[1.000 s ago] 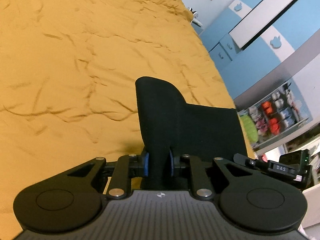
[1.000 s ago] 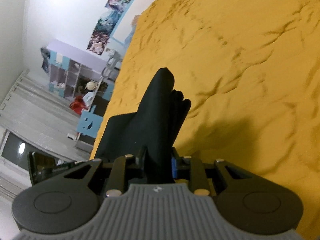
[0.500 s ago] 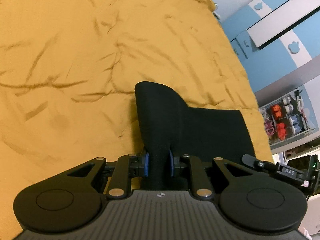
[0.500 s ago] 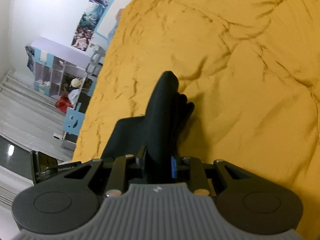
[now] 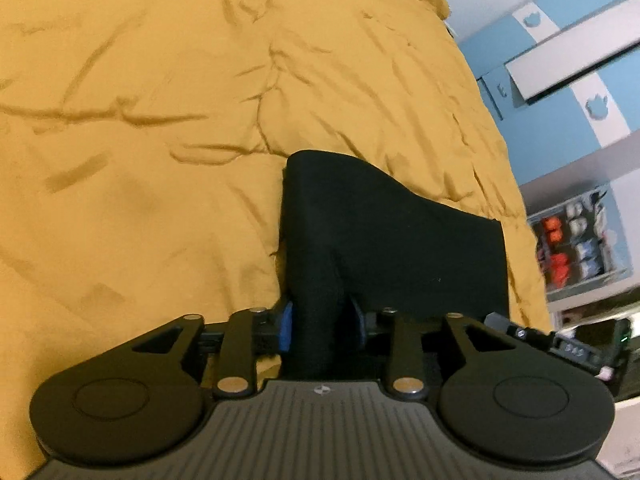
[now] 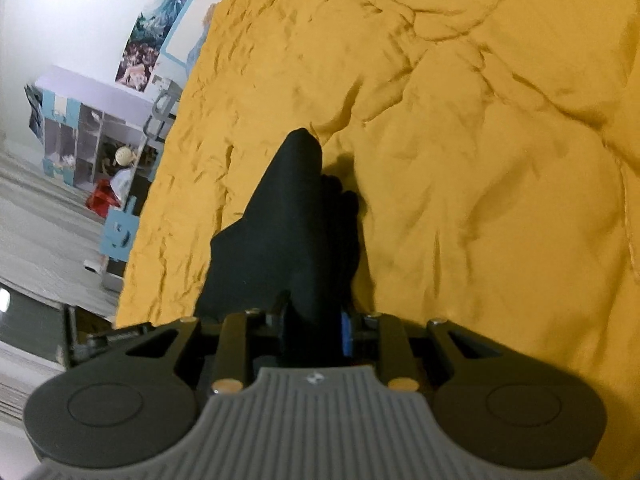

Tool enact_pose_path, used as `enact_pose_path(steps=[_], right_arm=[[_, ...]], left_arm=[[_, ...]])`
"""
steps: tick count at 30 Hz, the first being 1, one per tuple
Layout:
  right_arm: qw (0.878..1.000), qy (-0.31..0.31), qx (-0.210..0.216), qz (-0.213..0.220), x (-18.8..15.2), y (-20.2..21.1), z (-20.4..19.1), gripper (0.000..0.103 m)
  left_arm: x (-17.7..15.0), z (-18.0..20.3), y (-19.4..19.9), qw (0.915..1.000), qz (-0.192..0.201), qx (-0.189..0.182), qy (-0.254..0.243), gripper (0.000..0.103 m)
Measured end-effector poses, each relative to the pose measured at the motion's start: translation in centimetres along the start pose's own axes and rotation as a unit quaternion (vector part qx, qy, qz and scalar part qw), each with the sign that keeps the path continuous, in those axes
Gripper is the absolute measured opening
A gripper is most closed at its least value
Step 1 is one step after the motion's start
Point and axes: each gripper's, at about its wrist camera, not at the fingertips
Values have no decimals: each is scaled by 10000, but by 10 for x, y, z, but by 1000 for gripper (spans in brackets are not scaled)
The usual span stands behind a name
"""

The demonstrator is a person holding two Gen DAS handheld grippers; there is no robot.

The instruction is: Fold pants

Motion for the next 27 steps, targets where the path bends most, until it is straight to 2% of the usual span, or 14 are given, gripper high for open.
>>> enact_pose_path(steps=[4,7,10,13,15,18,22,27], right_arm=[[9963,688,-507,44,3,13,-25,32],[9821,1451,-1187,178,0,30,-50,35],[9600,2178,-1708,420,-8,47,-76,35],[9444,2772,-1660,602,-21,58,-99,35],[9319,3204,-1604,563,-34,58,-115,34],[9140,3655,-1722,360,-50,46,-126,34],[9156,3572,-1846,23,-62,25,-117,34],[9177,3502,-1873,-85,-70,16,-107,34]], left_arm=[[-10,24,26,9957,357,640,-570,42],[-26,40,48,9864,745,1139,-924,42],[-46,53,70,9844,987,969,-1086,42],[-67,63,80,9839,1028,719,-1273,42],[-81,67,77,9814,1000,812,-1422,41],[-90,67,59,9806,879,1065,-1388,40],[-97,48,42,9833,738,1175,-1178,37],[-102,51,44,9825,769,1241,-1155,37]])
Point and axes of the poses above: each gripper's, at about its wrist camera, not at the fingertips, and y roughly against the way its jaws point, z to its right, x to its top, and after that the axes turned 11 degrees about y, right-handed
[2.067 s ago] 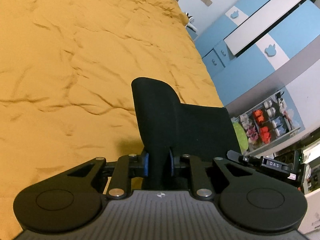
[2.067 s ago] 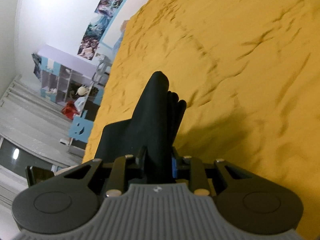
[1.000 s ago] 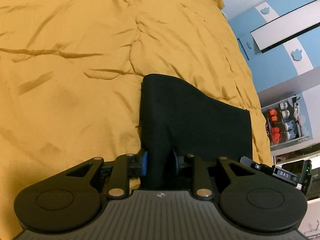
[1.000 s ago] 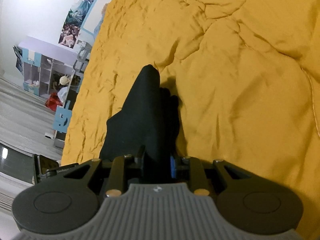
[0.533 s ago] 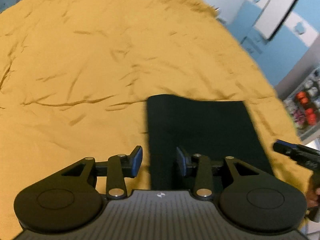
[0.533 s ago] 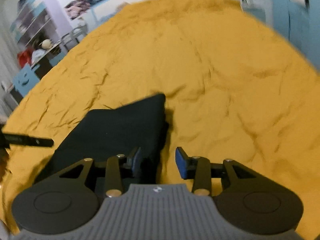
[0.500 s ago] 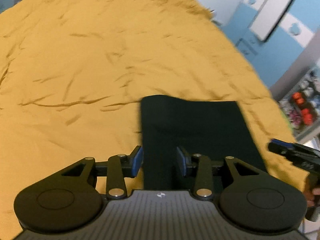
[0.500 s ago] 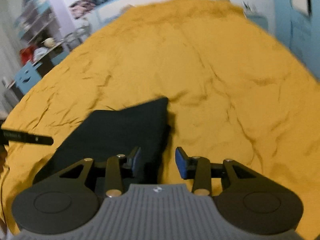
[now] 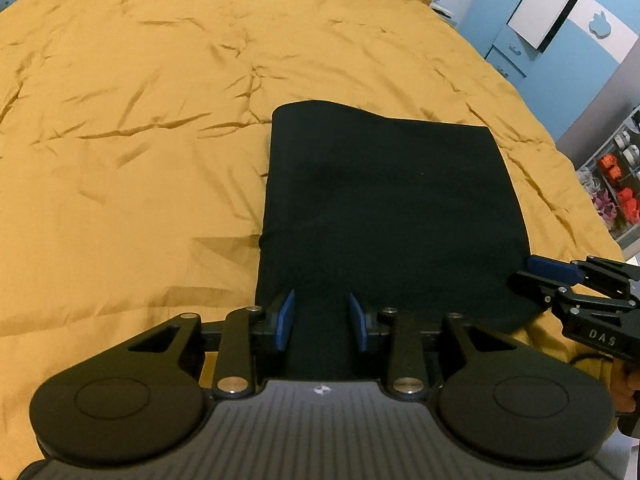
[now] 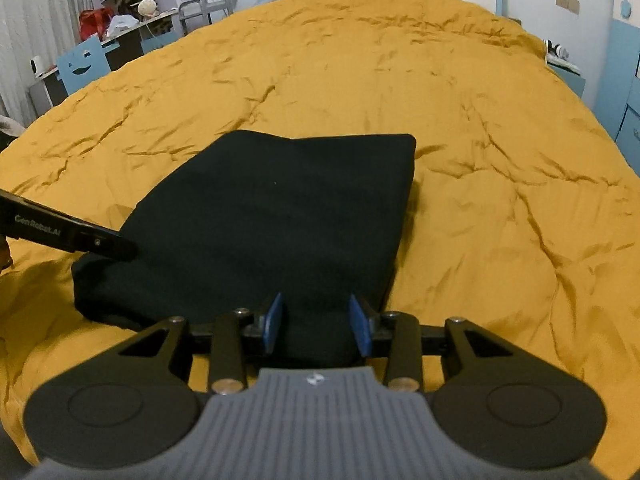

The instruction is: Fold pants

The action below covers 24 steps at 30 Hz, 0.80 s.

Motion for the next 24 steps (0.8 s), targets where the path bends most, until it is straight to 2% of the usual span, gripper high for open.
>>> enact_pose_path(steps=[6,9,11,12,15,19,22,24], right_arm=[[9999,-22,-67,156,9,23,2,36],[9992,-179,-47,367,17,49,6,43],[9981,-239,-51,567,24,70,8,45],[9974,-233,-97,681,28,82,8,50],[9944,-160,-240,1017,39,115,5,58],[9886,-154,-292,1471,45,157,-1,66],[9832,-196,-364,1780,42,185,-12,73],[9791,-151,-426,1983,38,201,-22,81]], left_arm=[[-4,10,31,9993,240,-42,-275,38],[-6,13,61,9977,620,-175,-201,40],[-9,19,85,9946,1000,-150,-233,42],[-10,22,96,9926,1180,-116,-268,43],[-17,35,130,9829,1792,20,-426,51],[-30,52,167,9646,2568,186,-566,66],[-41,62,185,9533,2958,238,-564,80],[-49,68,193,9471,3143,278,-583,85]])
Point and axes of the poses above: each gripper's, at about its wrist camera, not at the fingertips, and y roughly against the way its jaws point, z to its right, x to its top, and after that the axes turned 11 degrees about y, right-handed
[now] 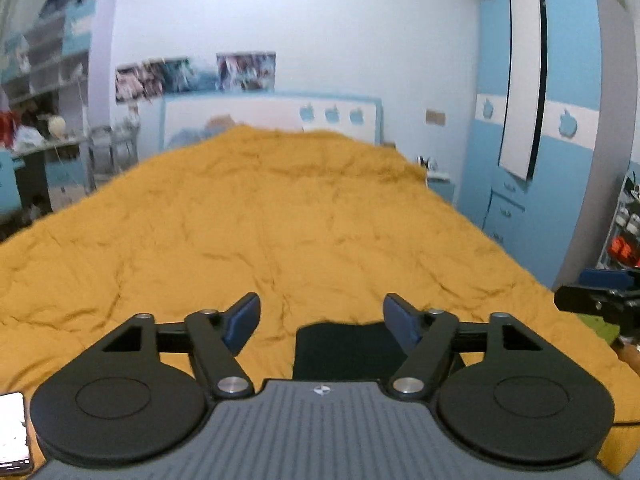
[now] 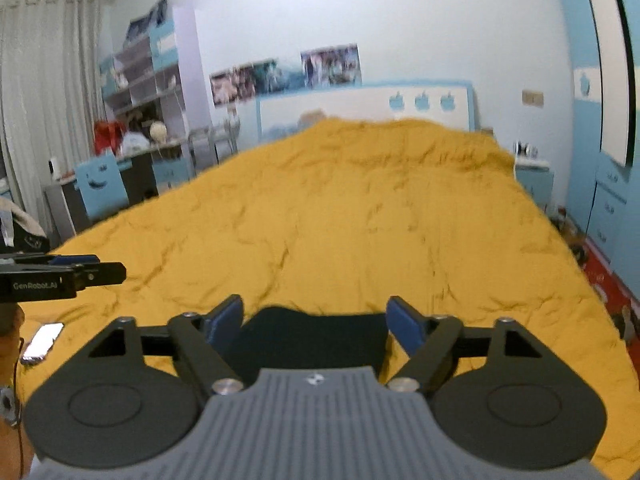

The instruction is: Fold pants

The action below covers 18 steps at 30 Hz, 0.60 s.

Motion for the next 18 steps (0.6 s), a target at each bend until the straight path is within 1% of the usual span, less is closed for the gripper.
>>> enact_pose_path(steps=[2,5,8,9,11,13,15,18], right_arm=[[9997,80,-78,225,1,17,-11,81],[9989,38,-220,412,-2,37,-25,82],[9984,-42,-331,452,-12,49,-38,82],[9984,-52,-357,428,-16,51,-42,82],[9987,-26,-366,348,-27,52,-49,82],[9991,31,-390,161,-39,50,-56,82],[9992,84,-378,-69,-50,44,-61,82],[9983,70,-398,-418,-68,28,-65,82]], left_arm=[[-3,6,10,9997,209,103,-25,93],[-10,16,17,9983,421,395,-112,100],[-22,22,22,9966,529,579,-245,100],[-26,24,23,9966,490,599,-278,100],[-35,25,20,9977,267,589,-217,100],[-45,24,16,9985,18,548,-60,100],[-55,21,6,9978,-265,583,179,100],[-70,17,-6,9962,-638,565,192,100]])
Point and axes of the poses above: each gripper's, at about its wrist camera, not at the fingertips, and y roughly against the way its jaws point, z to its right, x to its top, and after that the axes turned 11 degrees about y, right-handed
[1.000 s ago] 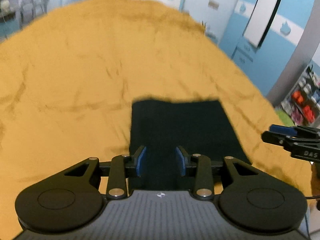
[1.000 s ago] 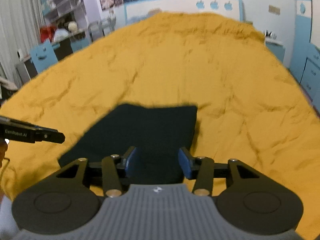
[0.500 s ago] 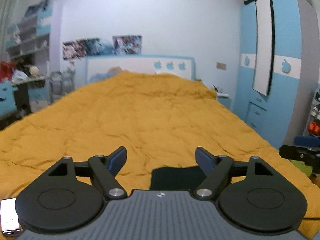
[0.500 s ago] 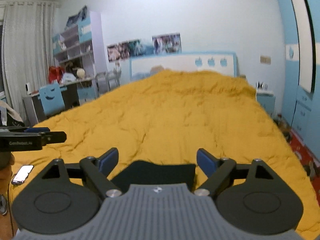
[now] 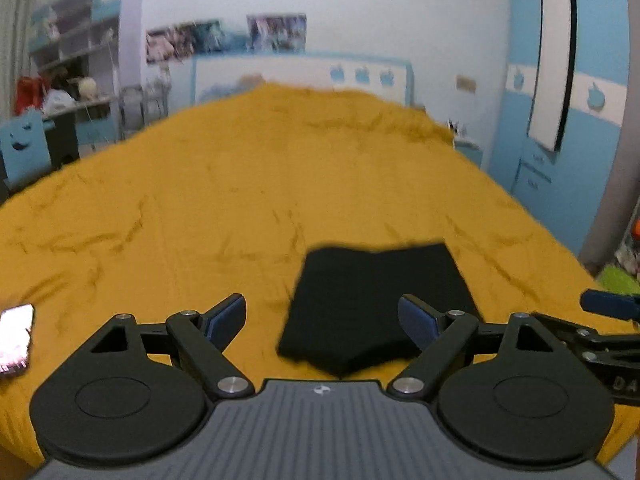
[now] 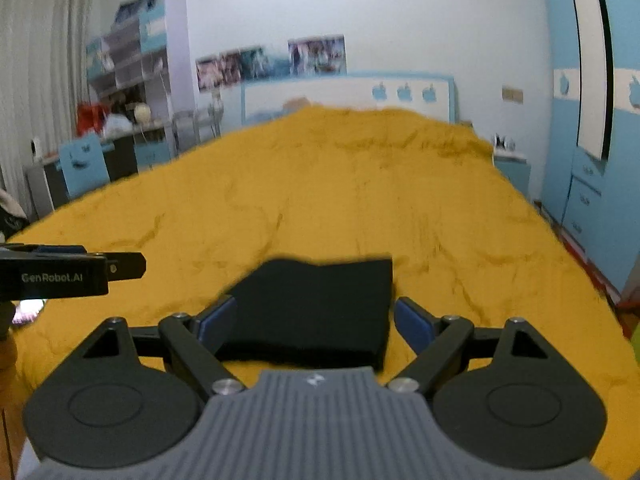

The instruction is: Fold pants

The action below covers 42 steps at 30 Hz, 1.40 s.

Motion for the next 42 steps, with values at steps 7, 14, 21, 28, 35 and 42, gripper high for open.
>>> enact_pose_path(steps=[7,14,21,28,35,42], right_arm=[[9984,-45,4,-568,-25,-31,-3,82],[9966,-48,37,-822,-35,-49,-8,82],[9962,-82,-58,-867,-36,-51,-8,82],[9960,-78,-92,-881,-37,-49,-8,82],[9961,-82,-105,-867,-38,-47,-9,82],[9961,-94,-101,-877,-39,-47,-9,82]], left_arm=[[-24,-7,-15,9990,-396,140,-120,100],[-34,-6,-19,9984,-483,222,-182,100],[-34,-7,-17,9983,-485,252,-191,100],[-34,-7,-15,9983,-492,229,-207,100],[-34,-5,-13,9982,-496,219,-244,100],[-33,-4,-13,9982,-487,223,-274,100]])
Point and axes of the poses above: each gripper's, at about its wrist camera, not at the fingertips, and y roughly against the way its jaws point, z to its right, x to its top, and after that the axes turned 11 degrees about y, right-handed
